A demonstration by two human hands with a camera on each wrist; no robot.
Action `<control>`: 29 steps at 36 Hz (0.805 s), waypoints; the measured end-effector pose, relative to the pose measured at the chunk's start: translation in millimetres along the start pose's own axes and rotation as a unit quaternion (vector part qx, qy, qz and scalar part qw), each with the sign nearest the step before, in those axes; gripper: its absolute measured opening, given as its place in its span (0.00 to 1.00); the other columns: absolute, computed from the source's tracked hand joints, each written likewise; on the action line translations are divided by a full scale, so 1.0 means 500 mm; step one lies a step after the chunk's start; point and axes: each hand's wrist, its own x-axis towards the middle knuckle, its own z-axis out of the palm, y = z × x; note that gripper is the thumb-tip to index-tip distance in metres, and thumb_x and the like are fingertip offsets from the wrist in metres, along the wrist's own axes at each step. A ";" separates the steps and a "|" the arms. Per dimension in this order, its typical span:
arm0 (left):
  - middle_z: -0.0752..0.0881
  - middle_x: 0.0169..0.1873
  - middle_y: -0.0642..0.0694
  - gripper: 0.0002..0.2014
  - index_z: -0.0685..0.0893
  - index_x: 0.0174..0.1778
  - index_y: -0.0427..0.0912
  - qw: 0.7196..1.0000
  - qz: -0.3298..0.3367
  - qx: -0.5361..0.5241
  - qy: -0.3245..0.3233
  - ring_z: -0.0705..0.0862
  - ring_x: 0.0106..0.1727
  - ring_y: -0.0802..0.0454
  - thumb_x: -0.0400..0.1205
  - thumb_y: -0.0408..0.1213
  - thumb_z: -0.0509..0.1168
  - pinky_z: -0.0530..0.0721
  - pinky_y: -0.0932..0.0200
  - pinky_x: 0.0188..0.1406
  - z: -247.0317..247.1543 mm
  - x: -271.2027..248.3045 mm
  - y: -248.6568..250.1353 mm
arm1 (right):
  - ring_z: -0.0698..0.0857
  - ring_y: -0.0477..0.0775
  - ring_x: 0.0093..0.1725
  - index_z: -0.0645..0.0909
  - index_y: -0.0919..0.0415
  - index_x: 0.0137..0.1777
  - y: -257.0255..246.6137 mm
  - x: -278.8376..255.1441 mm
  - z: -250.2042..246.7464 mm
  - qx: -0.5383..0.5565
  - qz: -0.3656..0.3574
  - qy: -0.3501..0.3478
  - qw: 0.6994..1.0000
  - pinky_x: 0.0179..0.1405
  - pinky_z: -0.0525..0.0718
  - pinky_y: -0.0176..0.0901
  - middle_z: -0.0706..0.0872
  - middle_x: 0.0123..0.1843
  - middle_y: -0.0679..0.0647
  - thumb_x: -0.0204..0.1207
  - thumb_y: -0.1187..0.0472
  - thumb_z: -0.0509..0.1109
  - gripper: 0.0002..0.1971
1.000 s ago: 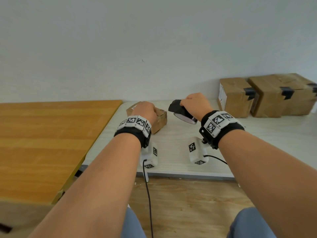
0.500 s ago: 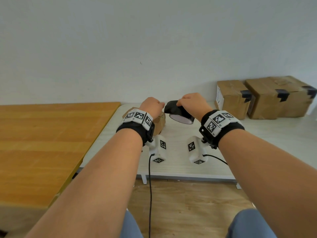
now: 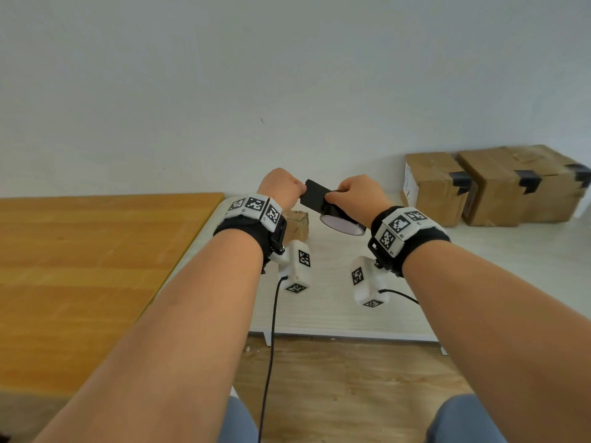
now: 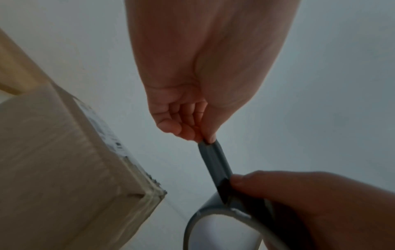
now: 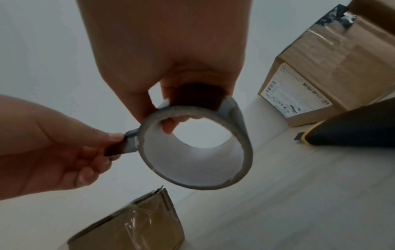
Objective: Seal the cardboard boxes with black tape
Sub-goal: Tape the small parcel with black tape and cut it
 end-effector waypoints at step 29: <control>0.79 0.29 0.41 0.16 0.71 0.25 0.38 0.989 -0.117 0.079 -0.035 0.78 0.35 0.45 0.79 0.32 0.65 0.78 0.56 0.42 0.020 0.082 -0.056 | 0.78 0.52 0.28 0.74 0.58 0.32 -0.055 0.057 0.040 -0.170 0.058 -0.041 0.983 0.25 0.73 0.38 0.80 0.31 0.52 0.69 0.53 0.72 0.13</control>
